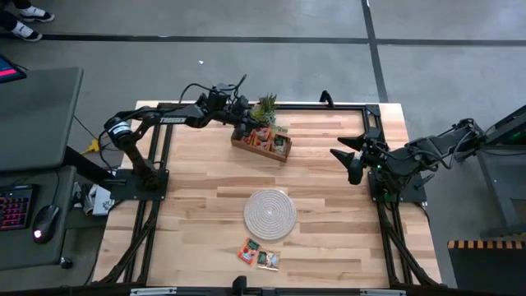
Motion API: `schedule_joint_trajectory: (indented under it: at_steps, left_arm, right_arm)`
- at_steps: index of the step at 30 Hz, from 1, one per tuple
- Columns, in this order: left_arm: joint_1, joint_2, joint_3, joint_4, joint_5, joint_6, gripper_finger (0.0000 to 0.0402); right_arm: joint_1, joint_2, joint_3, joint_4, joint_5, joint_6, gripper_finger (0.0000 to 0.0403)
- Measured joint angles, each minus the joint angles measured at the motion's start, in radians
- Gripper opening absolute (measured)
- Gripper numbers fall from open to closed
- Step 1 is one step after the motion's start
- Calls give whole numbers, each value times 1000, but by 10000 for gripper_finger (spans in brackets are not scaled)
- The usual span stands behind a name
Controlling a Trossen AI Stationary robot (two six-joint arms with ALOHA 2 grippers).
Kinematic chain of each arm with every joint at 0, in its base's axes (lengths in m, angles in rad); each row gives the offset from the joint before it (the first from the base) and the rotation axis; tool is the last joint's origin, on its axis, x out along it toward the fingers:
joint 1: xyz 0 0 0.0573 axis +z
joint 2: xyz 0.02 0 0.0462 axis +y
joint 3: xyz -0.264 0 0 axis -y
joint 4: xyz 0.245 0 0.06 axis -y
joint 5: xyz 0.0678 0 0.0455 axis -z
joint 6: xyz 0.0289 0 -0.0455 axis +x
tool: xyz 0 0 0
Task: Pick & Place Tea
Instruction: Put the orange tea bag into the middle section of the wooden organizer
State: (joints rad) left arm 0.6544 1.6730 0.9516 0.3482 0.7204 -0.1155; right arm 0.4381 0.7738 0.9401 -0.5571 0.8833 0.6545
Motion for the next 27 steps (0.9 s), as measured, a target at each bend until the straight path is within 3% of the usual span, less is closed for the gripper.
schedule_joint_trajectory:
  at_steps: [27]
  left_arm:
    - [-8,77,0,-58,-77,-24,0]
  right_arm:
    - [0,0,0,0,8,19,257]
